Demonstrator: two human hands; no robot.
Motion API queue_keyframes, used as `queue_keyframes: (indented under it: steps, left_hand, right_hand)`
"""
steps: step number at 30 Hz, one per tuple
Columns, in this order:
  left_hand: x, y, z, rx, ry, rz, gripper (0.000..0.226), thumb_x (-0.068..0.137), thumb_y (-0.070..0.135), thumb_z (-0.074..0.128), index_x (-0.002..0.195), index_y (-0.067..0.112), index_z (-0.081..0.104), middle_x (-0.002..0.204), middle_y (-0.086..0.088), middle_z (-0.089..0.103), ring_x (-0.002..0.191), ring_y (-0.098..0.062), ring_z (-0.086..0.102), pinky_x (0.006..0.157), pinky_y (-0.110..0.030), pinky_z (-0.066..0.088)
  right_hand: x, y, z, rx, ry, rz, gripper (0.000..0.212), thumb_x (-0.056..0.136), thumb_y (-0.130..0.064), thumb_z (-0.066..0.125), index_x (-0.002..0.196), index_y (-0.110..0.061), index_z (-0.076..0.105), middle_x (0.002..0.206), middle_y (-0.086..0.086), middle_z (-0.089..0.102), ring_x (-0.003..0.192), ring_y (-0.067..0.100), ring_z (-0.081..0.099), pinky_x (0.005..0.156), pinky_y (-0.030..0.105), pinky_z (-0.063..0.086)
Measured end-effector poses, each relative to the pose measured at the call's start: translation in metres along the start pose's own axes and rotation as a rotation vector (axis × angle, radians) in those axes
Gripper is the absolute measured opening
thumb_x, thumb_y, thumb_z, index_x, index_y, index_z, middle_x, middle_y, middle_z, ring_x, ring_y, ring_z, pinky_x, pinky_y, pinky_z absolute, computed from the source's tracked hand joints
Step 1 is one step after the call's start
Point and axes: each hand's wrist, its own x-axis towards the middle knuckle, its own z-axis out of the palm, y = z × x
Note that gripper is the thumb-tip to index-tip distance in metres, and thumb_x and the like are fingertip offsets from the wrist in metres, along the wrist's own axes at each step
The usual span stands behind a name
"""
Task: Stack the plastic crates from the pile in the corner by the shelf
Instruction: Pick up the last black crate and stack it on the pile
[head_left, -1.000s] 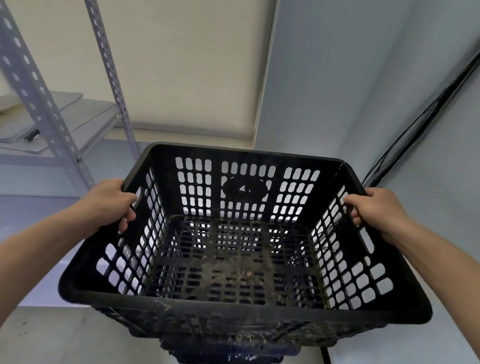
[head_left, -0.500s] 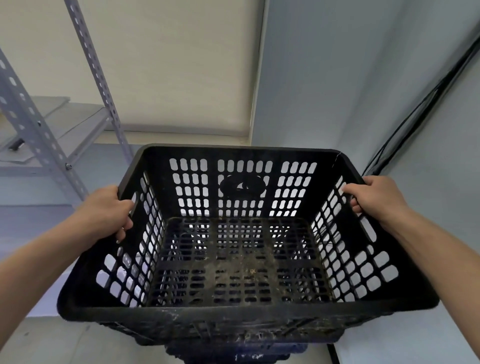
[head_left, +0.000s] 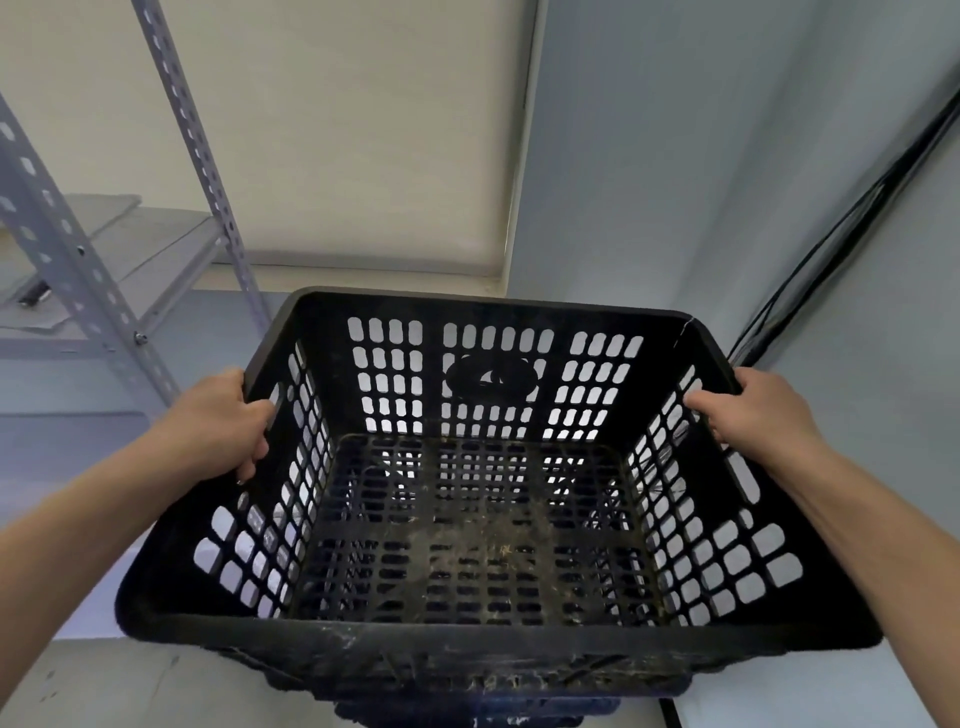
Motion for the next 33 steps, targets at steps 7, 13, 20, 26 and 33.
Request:
queue_keyframes:
  steps: [7, 13, 20, 26, 33]
  left_hand:
    - [0.002, -0.007, 0.002, -0.026, 0.002, -0.016, 0.006, 0.093, 0.009, 0.045, 0.093, 0.005, 0.05, 0.065, -0.019, 0.068, 0.039, -0.026, 0.058, 0.048, -0.03, 0.047]
    - [0.0, 0.001, 0.004, -0.052, -0.016, -0.028, 0.007, 0.095, 0.008, 0.044, 0.097, 0.004, 0.049, 0.068, -0.021, 0.067, 0.041, -0.025, 0.055, 0.044, -0.029, 0.046]
    - [-0.001, 0.005, 0.009, -0.102, -0.04, -0.048, 0.008, 0.097, 0.009, 0.043, 0.1, 0.003, 0.048, 0.068, -0.021, 0.064, 0.037, -0.021, 0.05, 0.04, -0.028, 0.044]
    - [-0.01, 0.015, 0.007, -0.192, -0.097, -0.082, 0.007, 0.097, 0.007, 0.045, 0.1, 0.002, 0.049, 0.067, -0.02, 0.057, 0.042, -0.023, 0.046, 0.045, -0.029, 0.042]
    - [-0.001, 0.009, 0.009, -0.22, -0.085, -0.123, 0.013, 0.097, 0.007, 0.042, 0.106, 0.002, 0.05, 0.067, -0.02, 0.058, 0.04, -0.021, 0.047, 0.039, -0.027, 0.043]
  right_hand:
    - [0.004, 0.003, -0.001, 0.026, -0.027, -0.014, 0.02, 0.081, -0.028, 0.078, 0.087, -0.01, 0.071, 0.077, 0.016, 0.072, 0.077, 0.039, 0.071, 0.079, 0.048, 0.057]
    - [0.009, 0.008, -0.008, 0.125, -0.118, 0.04, 0.013, 0.092, -0.012, 0.069, 0.1, -0.002, 0.068, 0.073, 0.013, 0.062, 0.061, 0.026, 0.056, 0.052, 0.028, 0.041]
    - [0.013, 0.009, -0.01, 0.09, -0.091, 0.037, 0.006, 0.094, -0.01, 0.065, 0.093, -0.005, 0.068, 0.067, 0.01, 0.062, 0.058, 0.026, 0.056, 0.053, 0.028, 0.042]
    - [0.013, 0.009, -0.014, 0.119, -0.104, 0.069, 0.012, 0.097, -0.006, 0.061, 0.086, -0.006, 0.066, 0.07, 0.014, 0.061, 0.051, 0.025, 0.054, 0.041, 0.023, 0.043]
    - [0.018, 0.01, -0.017, 0.102, -0.101, 0.101, 0.017, 0.101, 0.003, 0.048, 0.101, 0.008, 0.064, 0.078, 0.019, 0.061, 0.042, 0.019, 0.056, 0.031, 0.016, 0.038]
